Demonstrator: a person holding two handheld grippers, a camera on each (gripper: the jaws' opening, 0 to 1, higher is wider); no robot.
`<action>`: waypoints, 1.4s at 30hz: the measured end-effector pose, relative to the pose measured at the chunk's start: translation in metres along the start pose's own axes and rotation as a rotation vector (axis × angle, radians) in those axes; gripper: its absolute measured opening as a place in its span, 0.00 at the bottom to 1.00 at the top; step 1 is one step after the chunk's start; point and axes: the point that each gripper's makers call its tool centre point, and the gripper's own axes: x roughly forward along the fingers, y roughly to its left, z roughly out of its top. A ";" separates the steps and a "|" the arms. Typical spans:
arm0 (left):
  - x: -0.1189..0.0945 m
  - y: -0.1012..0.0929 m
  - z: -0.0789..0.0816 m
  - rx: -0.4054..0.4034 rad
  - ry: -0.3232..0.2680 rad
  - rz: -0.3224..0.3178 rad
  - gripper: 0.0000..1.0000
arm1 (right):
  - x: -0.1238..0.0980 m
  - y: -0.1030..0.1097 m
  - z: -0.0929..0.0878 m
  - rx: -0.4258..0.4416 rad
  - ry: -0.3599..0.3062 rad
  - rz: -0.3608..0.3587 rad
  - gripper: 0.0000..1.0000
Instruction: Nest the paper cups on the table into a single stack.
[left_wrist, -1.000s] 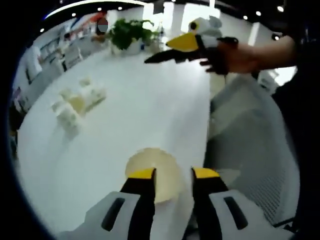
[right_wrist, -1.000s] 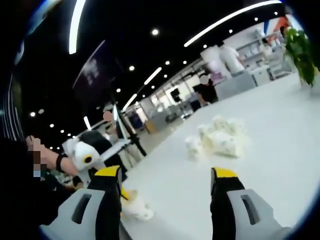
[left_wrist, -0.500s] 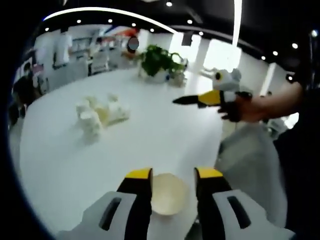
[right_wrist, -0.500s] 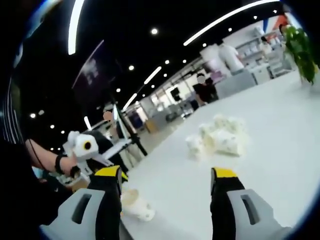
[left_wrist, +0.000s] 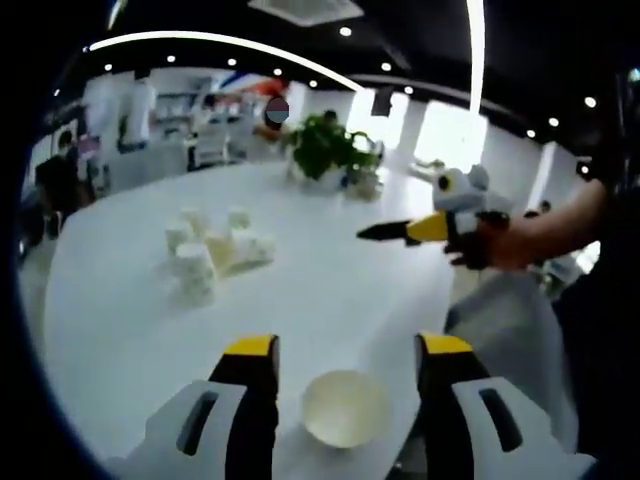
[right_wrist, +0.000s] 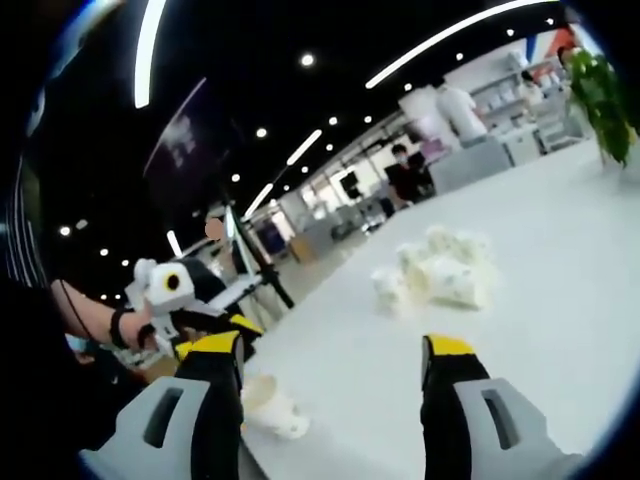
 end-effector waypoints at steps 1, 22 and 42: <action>-0.001 0.001 0.002 -0.009 -0.013 0.005 0.55 | 0.000 0.000 0.000 0.000 0.001 0.001 0.70; -0.018 0.027 0.010 -0.116 -0.150 0.124 0.85 | 0.015 -0.025 0.016 -0.094 0.067 -0.012 0.80; -0.033 0.045 0.004 -0.209 -0.219 0.224 0.98 | 0.057 -0.059 0.033 -0.197 0.207 0.021 0.90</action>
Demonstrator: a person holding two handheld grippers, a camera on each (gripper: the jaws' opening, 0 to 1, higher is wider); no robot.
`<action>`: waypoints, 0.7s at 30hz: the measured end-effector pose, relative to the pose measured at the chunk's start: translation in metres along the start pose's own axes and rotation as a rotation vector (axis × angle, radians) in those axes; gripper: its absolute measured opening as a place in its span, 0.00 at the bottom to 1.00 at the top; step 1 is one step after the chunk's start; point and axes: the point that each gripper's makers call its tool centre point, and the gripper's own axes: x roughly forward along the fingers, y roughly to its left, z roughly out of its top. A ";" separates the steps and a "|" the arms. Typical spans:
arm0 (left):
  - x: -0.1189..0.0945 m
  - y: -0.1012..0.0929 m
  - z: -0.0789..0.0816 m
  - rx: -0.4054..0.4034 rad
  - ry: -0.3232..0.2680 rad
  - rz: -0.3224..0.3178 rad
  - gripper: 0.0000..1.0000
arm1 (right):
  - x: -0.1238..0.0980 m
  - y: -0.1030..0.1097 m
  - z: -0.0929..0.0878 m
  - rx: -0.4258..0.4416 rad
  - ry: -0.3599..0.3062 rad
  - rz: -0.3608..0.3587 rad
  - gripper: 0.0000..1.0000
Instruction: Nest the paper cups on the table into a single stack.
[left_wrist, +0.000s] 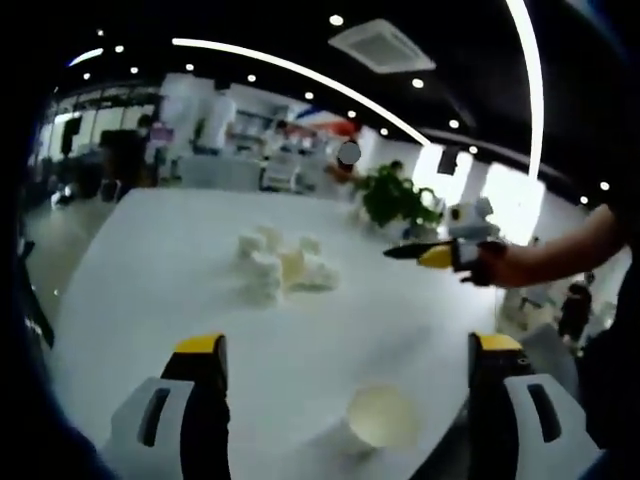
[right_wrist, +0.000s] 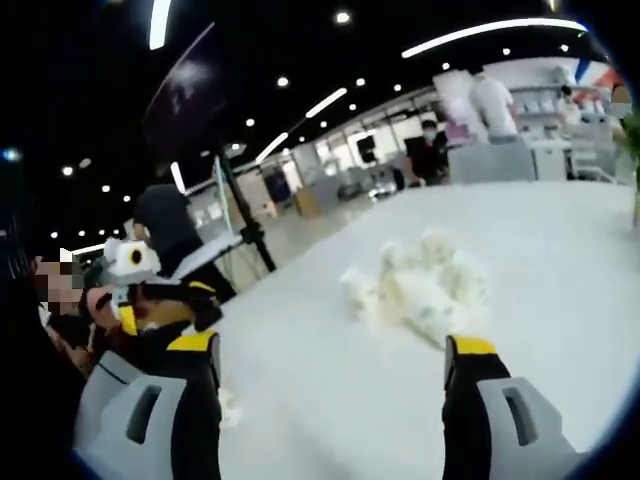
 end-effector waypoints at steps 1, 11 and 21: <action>0.000 0.000 -0.001 0.001 0.002 0.000 0.98 | 0.002 -0.002 0.001 -0.010 0.006 0.002 0.89; -0.003 0.005 -0.005 0.003 0.019 0.018 0.97 | 0.031 -0.035 0.018 -0.133 0.147 0.012 0.83; 0.000 0.004 -0.011 0.004 0.041 0.009 0.97 | 0.058 -0.058 0.009 -0.328 0.327 0.042 0.73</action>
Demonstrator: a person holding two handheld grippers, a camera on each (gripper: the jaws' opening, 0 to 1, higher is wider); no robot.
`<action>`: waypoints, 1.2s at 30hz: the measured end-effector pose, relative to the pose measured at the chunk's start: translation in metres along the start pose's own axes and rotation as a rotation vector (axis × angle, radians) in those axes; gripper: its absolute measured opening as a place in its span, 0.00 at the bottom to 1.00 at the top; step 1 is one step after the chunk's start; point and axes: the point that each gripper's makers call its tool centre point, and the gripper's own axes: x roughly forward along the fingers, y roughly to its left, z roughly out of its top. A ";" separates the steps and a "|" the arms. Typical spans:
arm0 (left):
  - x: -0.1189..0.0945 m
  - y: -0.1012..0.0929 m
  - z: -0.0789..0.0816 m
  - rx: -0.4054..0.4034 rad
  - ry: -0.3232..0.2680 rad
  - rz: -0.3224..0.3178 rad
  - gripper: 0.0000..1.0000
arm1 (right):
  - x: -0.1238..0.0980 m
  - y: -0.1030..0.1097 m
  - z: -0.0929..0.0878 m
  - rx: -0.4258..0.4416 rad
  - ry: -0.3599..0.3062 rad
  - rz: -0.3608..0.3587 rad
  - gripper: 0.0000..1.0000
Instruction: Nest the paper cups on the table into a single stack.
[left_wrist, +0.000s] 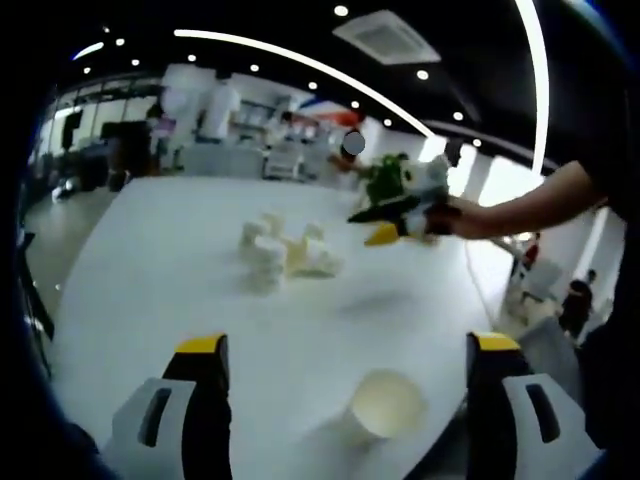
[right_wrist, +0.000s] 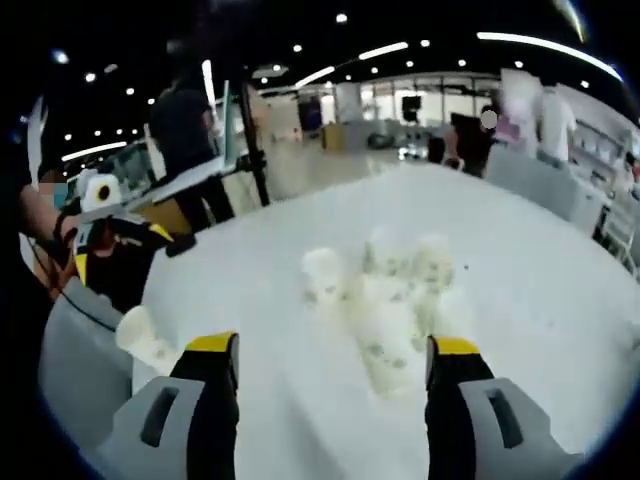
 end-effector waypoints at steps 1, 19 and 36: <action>0.000 0.001 -0.001 0.000 0.002 0.001 0.97 | 0.002 -0.002 0.001 -0.002 0.004 -0.001 0.73; -0.003 -0.001 -0.003 0.002 0.012 0.017 0.95 | 0.051 -0.016 -0.019 -0.135 0.186 0.067 0.68; -0.007 0.005 -0.015 -0.018 0.024 0.046 0.94 | 0.075 -0.030 -0.026 -0.195 0.250 0.090 0.62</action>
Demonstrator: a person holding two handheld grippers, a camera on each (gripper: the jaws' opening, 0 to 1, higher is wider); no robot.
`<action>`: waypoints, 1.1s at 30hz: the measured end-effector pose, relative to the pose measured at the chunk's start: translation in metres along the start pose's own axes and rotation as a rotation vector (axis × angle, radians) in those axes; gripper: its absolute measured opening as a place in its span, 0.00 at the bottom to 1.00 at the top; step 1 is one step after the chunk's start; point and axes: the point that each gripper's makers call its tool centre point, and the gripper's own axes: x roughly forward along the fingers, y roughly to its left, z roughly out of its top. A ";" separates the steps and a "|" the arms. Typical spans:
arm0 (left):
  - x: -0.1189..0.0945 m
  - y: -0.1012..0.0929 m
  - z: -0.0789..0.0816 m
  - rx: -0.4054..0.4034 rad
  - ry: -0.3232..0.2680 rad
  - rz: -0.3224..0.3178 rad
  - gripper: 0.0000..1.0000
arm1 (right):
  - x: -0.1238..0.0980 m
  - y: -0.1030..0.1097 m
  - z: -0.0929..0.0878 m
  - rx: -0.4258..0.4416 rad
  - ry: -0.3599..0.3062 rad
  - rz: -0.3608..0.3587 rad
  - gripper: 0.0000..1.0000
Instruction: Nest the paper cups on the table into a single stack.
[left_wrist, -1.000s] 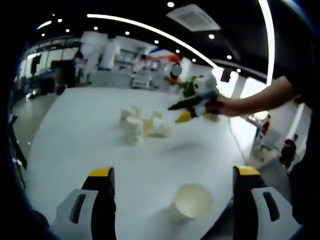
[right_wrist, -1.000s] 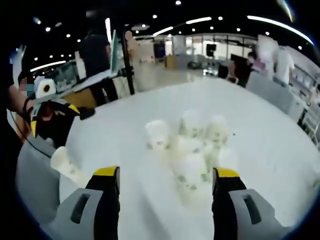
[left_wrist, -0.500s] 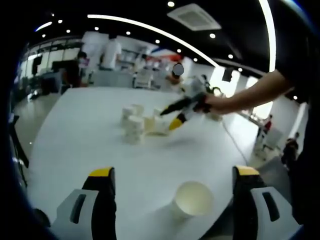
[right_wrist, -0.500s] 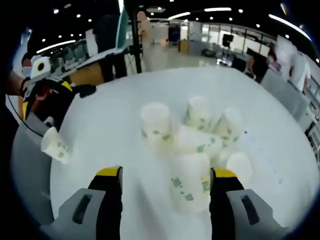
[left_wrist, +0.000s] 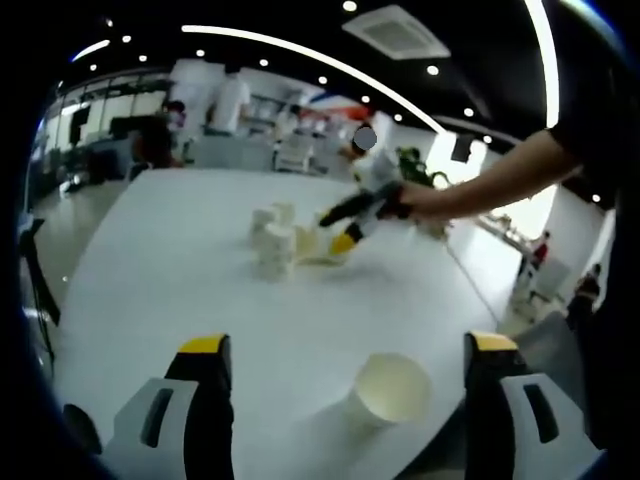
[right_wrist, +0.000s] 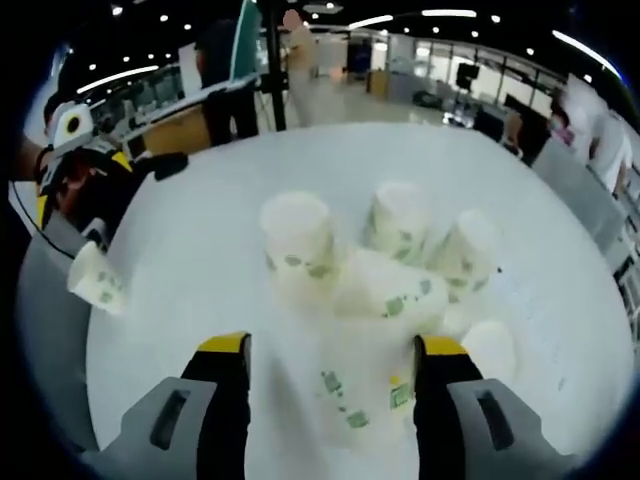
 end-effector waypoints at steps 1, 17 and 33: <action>0.000 0.000 0.000 0.000 -0.001 0.001 0.94 | 0.001 -0.001 -0.006 -0.017 0.039 0.001 0.62; -0.005 0.005 -0.006 -0.020 0.005 0.021 0.93 | 0.014 -0.005 -0.003 -0.025 0.076 0.036 0.43; -0.007 0.005 0.002 -0.019 -0.020 0.027 0.92 | 0.001 0.012 -0.003 0.047 0.053 0.061 0.35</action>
